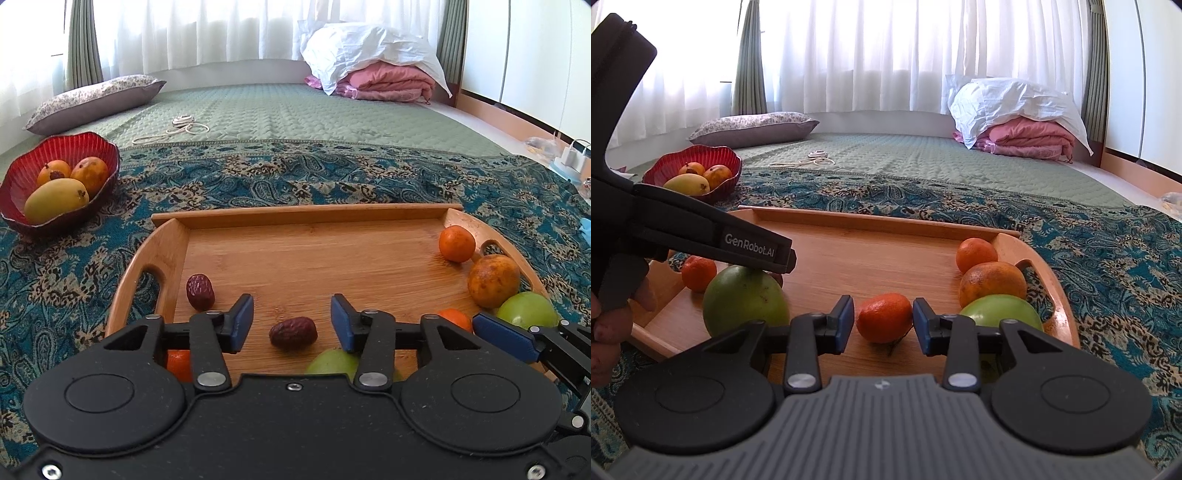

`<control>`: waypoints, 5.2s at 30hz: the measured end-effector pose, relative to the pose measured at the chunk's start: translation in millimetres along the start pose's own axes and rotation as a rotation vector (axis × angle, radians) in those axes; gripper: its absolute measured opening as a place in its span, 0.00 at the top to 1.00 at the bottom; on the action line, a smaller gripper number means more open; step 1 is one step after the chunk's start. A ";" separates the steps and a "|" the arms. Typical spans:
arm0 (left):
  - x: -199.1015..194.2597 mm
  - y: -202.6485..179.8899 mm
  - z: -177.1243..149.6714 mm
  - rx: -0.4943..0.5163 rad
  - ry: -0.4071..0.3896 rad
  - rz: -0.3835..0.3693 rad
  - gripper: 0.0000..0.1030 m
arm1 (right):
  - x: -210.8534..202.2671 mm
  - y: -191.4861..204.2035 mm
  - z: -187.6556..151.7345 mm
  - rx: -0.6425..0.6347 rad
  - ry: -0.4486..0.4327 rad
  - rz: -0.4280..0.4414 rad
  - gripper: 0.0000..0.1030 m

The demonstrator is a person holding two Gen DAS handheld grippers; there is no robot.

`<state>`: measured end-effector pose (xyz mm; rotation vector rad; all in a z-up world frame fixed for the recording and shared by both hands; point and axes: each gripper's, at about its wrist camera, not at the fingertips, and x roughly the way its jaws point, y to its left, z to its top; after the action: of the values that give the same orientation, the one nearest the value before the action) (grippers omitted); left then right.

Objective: Organize fruits

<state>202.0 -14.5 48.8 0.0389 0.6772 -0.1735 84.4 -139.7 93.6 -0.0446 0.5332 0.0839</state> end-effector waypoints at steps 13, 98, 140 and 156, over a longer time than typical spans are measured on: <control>-43.7 -3.1 -14.5 0.016 -0.093 0.019 0.28 | -31.9 -0.5 -8.5 -0.018 -0.045 -0.017 0.35; -74.1 9.2 -124.6 -0.070 -0.012 0.173 0.00 | -47.5 -22.4 -62.5 0.014 0.118 -0.084 0.00; -72.4 11.2 -124.9 -0.072 -0.009 0.170 0.00 | -47.7 -22.2 -63.0 0.013 0.116 -0.085 0.00; -72.4 11.2 -125.2 -0.072 -0.010 0.171 0.00 | -48.0 -22.0 -63.2 0.013 0.115 -0.085 0.00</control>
<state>70.9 18.7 -3.6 0.0265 0.6666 0.0148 13.2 -168.9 64.2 -0.0595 0.6461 -0.0050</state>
